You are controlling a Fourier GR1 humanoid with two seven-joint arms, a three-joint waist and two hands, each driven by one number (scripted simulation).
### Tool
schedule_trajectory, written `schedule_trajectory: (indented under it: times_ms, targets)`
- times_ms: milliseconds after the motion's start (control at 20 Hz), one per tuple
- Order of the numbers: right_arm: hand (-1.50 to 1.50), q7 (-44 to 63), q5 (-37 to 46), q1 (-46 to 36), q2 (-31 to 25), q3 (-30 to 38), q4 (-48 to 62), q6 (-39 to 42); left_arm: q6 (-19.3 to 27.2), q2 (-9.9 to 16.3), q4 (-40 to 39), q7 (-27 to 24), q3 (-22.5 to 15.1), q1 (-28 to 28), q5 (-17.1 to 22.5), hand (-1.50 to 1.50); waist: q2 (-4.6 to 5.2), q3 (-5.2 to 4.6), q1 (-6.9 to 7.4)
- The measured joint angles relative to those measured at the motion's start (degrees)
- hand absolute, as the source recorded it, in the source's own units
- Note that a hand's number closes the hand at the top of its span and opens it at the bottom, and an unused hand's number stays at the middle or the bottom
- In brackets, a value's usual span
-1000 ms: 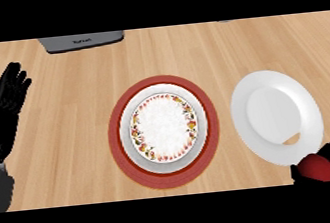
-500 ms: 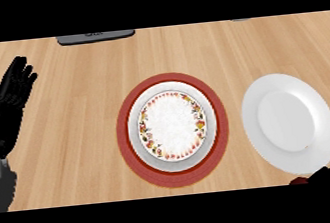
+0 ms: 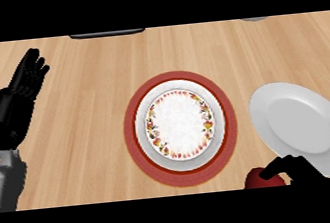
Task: Pick the tomato from the plate and place it in the plate
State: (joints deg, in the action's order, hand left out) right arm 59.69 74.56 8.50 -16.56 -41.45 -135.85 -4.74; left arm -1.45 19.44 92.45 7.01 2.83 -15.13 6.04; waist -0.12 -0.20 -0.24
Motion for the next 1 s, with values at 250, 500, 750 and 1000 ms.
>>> schedule_trajectory:
  times_ms: [250,500,750,1000]
  targets:
    - [1.50,2.06,0.51,-12.87,10.99,0.44,6.76,4.76,-0.30,-0.42,0.91,0.18,-0.14,0.14,-0.36,0.00,0.16,0.06,0.84]
    - [1.50,2.97,-4.81,-24.21,14.65,5.24,18.80,4.08,-0.16,-1.37,-0.08,-0.43,-0.48,-0.63,-1.12,0.00,0.33,0.12,1.19]
    - [1.50,2.50,-8.39,-32.81,15.77,10.28,32.56,1.62,-0.38,-1.63,-1.12,-1.27,-0.07,-1.07,-1.55,0.00,0.40,0.15,1.35]
    - [1.50,1.05,-11.87,-38.56,16.16,12.36,46.15,-2.31,-1.35,-1.55,-1.62,-1.62,0.59,-1.27,-1.26,0.00,0.39,0.18,1.38]
